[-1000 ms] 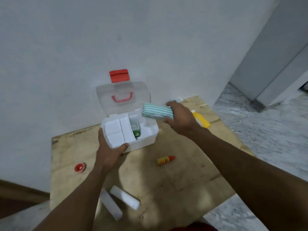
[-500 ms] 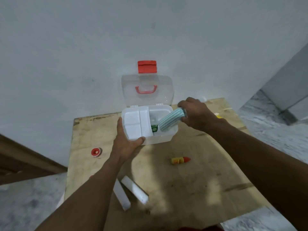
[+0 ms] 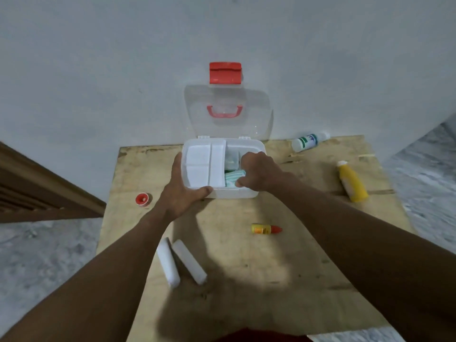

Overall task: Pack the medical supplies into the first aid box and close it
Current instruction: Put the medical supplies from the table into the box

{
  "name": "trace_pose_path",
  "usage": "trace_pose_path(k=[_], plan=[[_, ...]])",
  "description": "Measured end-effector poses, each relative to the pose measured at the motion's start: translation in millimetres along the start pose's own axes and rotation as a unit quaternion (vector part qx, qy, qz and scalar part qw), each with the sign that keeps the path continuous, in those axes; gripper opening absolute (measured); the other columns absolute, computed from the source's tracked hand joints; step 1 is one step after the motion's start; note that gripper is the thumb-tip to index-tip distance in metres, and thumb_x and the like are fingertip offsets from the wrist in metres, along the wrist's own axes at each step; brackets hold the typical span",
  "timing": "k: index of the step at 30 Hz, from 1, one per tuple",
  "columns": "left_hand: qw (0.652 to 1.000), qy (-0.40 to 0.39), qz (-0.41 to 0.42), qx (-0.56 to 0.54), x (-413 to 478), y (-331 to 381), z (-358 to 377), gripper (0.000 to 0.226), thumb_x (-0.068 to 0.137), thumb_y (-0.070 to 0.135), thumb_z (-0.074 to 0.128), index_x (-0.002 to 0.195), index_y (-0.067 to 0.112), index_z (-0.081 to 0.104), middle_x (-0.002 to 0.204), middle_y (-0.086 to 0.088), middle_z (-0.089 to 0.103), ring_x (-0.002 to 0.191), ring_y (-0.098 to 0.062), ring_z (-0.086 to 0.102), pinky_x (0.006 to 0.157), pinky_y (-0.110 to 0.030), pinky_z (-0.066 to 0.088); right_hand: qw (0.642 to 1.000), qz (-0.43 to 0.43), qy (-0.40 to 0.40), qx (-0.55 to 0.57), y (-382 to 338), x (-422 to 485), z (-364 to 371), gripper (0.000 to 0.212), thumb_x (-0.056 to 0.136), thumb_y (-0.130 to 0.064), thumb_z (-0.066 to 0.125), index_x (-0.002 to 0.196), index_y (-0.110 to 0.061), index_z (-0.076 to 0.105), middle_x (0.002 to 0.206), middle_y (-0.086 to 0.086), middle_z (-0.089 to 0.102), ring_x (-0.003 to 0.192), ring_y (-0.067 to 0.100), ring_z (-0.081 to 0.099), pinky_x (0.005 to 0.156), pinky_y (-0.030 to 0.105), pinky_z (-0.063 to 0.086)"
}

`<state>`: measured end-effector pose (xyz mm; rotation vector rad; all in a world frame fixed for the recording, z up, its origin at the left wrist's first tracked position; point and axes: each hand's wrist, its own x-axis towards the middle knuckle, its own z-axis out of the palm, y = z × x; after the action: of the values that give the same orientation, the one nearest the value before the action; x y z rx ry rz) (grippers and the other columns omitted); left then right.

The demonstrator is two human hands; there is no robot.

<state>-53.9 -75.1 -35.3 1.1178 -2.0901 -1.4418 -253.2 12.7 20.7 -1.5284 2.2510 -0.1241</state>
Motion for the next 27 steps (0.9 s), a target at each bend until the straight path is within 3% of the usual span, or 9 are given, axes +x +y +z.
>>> trace_pose_path(k=[3, 6, 8, 11, 12, 15, 17, 23, 27], plan=[[1.000, 0.007, 0.003, 0.004, 0, -1, 2, 0.097, 0.076, 0.026, 0.084, 0.147, 0.031, 0.018, 0.120, 0.042, 0.033, 0.103, 0.033, 0.038, 0.077, -0.002, 0.037, 0.998, 0.033, 0.000, 0.053, -1, 6, 8, 0.047, 0.074, -0.034, 0.080, 0.102, -0.003, 0.059, 0.094, 0.008, 0.062, 0.084, 0.021, 0.059, 0.064, 0.027, 0.040], [1.000, 0.005, 0.007, -0.003, -2, -1, 1, 0.102, 0.072, 0.033, 0.084, 0.147, 0.033, 0.016, 0.123, 0.039, 0.036, 0.108, 0.025, 0.041, 0.079, -0.005, 0.039, 0.995, 0.059, -0.003, 0.084, -9, 12, 13, 0.035, 0.071, -0.030, 0.082, 0.074, -0.009, 0.054, 0.069, -0.001, 0.052, 0.072, 0.017, 0.054, 0.052, 0.020, 0.032], [1.000, 0.002, 0.004, -0.008, -4, 0, 1, 0.100, 0.072, 0.029, 0.085, 0.143, 0.039, 0.016, 0.123, 0.033, 0.039, 0.107, 0.023, 0.044, 0.074, -0.001, 0.042, 0.991, 0.083, -0.005, 0.104, -18, 16, 17, 0.035, 0.072, -0.026, 0.081, 0.066, -0.011, 0.050, 0.067, -0.001, 0.054, 0.072, 0.019, 0.057, 0.057, 0.022, 0.041], [1.000, 0.014, 0.012, -0.007, -3, -3, 2, 0.096, 0.073, 0.019, 0.085, 0.136, 0.043, 0.017, 0.118, 0.026, 0.046, 0.102, 0.022, 0.049, 0.070, 0.000, 0.044, 0.983, 0.124, 0.007, 0.134, -29, 22, 26, 0.022, 0.077, -0.014, 0.075, 0.090, 0.002, 0.067, 0.086, 0.011, 0.069, 0.083, 0.025, 0.066, 0.081, 0.037, 0.056], [1.000, 0.022, 0.013, -0.006, -2, -2, 5, 0.097, 0.072, 0.023, 0.086, 0.139, 0.041, 0.018, 0.120, 0.021, 0.049, 0.105, 0.014, 0.053, 0.074, -0.004, 0.047, 0.981, 0.133, 0.003, 0.142, -28, 21, 25, 0.024, 0.079, -0.012, 0.074, 0.098, 0.002, 0.069, 0.091, 0.012, 0.071, 0.085, 0.025, 0.066, 0.085, 0.038, 0.056], [1.000, 0.019, 0.008, -0.019, -2, -6, 3, 0.111, 0.066, 0.035, 0.086, 0.150, 0.032, 0.013, 0.125, 0.011, 0.054, 0.110, -0.011, 0.059, 0.083, -0.039, 0.059, 0.972, 0.163, -0.029, 0.169, -29, 20, 27, 0.028, 0.079, -0.012, 0.075, 0.103, 0.000, 0.071, 0.098, 0.012, 0.071, 0.092, 0.025, 0.065, 0.091, 0.036, 0.053], [1.000, 0.017, 0.011, -0.021, -3, -5, 1, 0.113, 0.065, 0.035, 0.086, 0.150, 0.035, 0.012, 0.123, 0.010, 0.056, 0.107, -0.013, 0.061, 0.081, -0.046, 0.059, 0.968, 0.180, -0.025, 0.171, -30, 18, 26, 0.025, 0.077, -0.011, 0.077, 0.100, -0.001, 0.074, 0.097, 0.012, 0.072, 0.092, 0.025, 0.065, 0.089, 0.034, 0.053], [0.999, 0.021, -0.005, -0.028, -2, -4, 1, 0.115, 0.061, 0.040, 0.086, 0.149, 0.038, 0.011, 0.123, 0.008, 0.056, 0.107, -0.013, 0.060, 0.081, -0.042, 0.060, 0.960, 0.250, 0.042, 0.121, -40, 24, 35, 0.022, 0.079, -0.011, 0.073, 0.099, -0.001, 0.070, 0.071, 0.005, 0.059, 0.068, 0.021, 0.054, 0.069, 0.030, 0.047], [0.999, 0.026, -0.005, -0.018, -5, -4, 4, 0.114, 0.065, 0.038, 0.085, 0.148, 0.041, 0.008, 0.118, 0.015, 0.049, 0.103, -0.009, 0.055, 0.073, -0.024, 0.053, 0.957, 0.265, 0.056, 0.103, -42, 23, 36, 0.027, 0.081, -0.015, 0.072, 0.104, -0.003, 0.064, 0.082, 0.007, 0.056, 0.074, 0.022, 0.052, 0.069, 0.031, 0.044]])
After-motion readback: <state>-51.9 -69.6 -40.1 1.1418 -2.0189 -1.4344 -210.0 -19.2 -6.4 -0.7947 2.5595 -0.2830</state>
